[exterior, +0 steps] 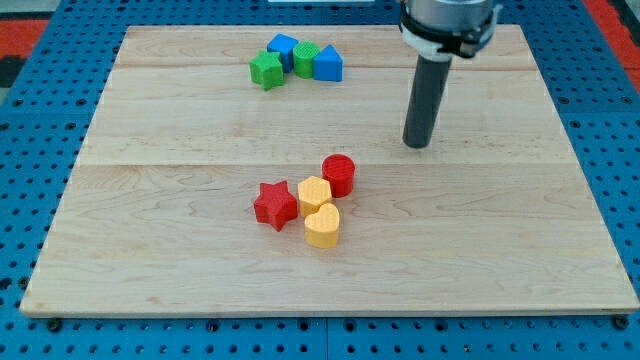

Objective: Keep arm at center right of the table

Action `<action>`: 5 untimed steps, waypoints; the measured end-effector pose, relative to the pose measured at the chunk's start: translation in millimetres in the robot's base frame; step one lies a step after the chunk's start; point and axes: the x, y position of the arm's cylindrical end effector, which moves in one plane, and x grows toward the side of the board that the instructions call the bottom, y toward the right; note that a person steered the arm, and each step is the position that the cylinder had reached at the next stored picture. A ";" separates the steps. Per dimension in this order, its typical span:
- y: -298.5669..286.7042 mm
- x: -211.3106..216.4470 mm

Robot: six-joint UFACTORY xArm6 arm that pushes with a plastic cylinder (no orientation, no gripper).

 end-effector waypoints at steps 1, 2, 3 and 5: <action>0.0 4.5; 3.4 19.6; 7.4 68.5; 33.3 49.1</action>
